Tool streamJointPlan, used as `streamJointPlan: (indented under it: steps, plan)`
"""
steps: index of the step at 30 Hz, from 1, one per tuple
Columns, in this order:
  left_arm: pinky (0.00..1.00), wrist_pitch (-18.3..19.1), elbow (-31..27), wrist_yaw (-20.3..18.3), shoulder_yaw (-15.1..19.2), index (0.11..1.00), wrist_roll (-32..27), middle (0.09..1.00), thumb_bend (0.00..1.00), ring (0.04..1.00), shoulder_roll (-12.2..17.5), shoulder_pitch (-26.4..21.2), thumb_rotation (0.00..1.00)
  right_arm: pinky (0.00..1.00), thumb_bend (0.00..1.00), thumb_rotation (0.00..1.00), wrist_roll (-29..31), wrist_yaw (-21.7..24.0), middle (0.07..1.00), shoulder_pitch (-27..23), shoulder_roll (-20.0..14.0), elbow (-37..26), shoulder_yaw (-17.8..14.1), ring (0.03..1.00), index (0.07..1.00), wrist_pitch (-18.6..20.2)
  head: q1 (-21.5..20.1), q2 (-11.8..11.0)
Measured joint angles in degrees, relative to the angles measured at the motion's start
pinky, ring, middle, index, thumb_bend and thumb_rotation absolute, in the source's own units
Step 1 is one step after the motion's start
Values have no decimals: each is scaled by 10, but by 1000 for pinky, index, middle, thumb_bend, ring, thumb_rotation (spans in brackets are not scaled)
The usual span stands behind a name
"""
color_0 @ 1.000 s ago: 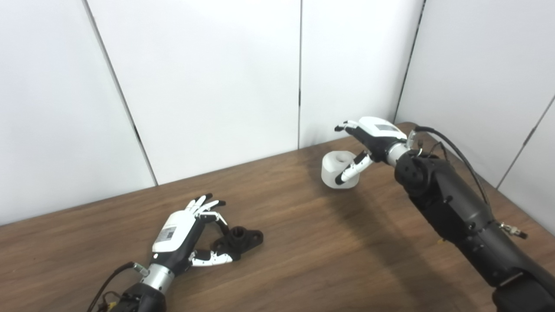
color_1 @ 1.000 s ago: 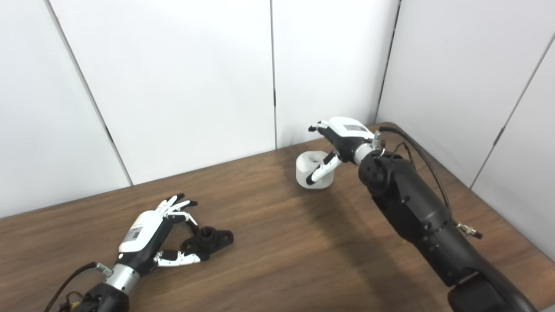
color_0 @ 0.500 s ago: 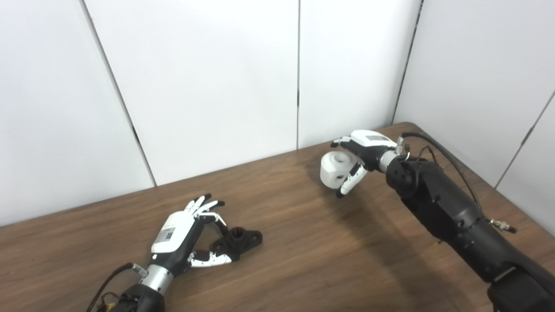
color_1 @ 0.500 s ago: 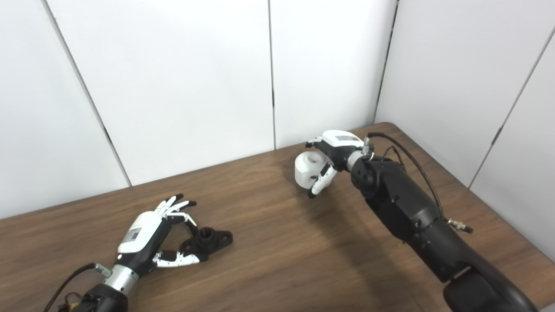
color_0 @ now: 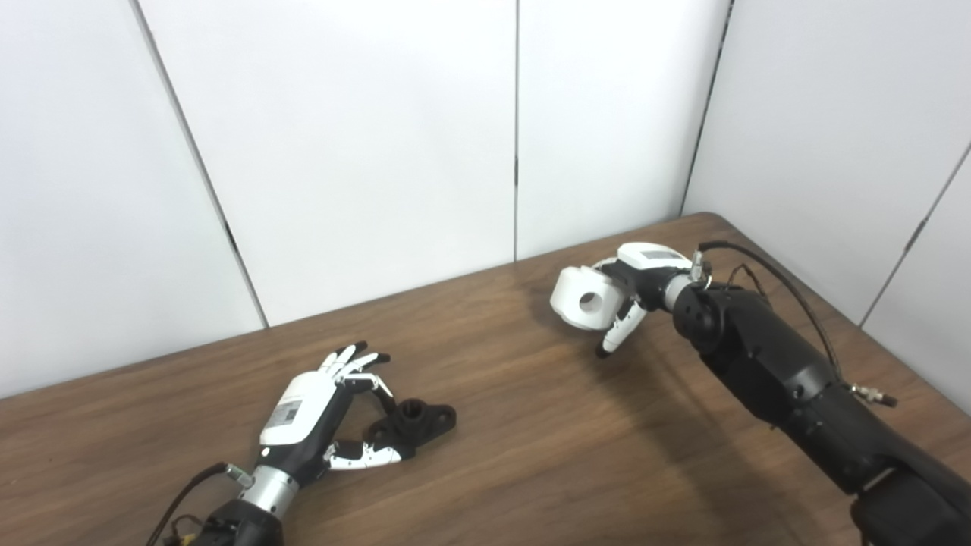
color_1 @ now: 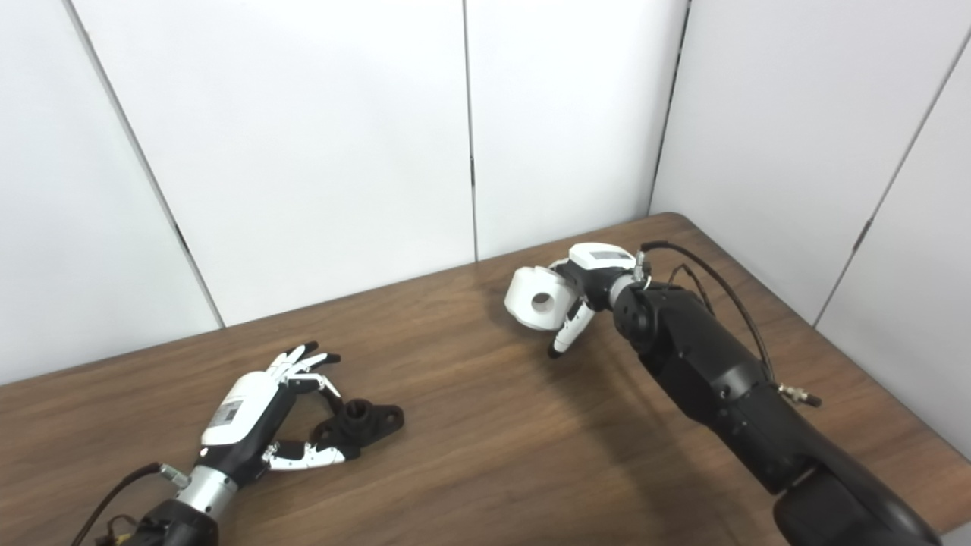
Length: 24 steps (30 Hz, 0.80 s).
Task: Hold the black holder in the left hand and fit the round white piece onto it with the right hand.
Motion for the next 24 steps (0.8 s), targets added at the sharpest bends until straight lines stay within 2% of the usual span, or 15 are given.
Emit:
streamJointPlan:
  steps: [3, 5, 10, 16, 19, 24]
  plan:
    - [1000, 0, 0, 0, -2, 475, -1, 875, 523, 980, 0, 0, 76, 732, 897, 260, 1, -18, 922, 0, 2, 11, 0, 890, 788, -5, 0, 1]
    - [1000, 0, 0, 0, -2, 475, -1, 877, 523, 981, 0, 0, 77, 708, 850, 221, 4, -33, 881, 2, 4, 15, -2, 858, 695, -11, 0, 1]
    - [1000, 0, -1, -1, -2, 475, -2, 875, 523, 977, 1, 0, 75, 683, 787, 181, 14, -83, 824, 8, 9, 14, -13, 819, 590, -38, 3, 6]
    - [1000, 0, -3, -3, -1, 475, -2, 876, 523, 976, 1, 1, 75, 698, 793, 204, 24, -114, 821, 12, 13, 18, -22, 813, 601, -52, 4, 8]
    - [1000, 0, -3, -3, -1, 475, -2, 874, 523, 977, 1, 1, 75, 700, 803, 228, 27, -121, 828, 12, 14, 28, -22, 809, 610, -55, 4, 8]
    - [1000, 0, -3, -5, -1, 475, -2, 880, 523, 983, 1, 1, 75, 711, 833, 211, 28, -124, 837, 12, 15, 28, -22, 811, 644, -61, 4, 8]
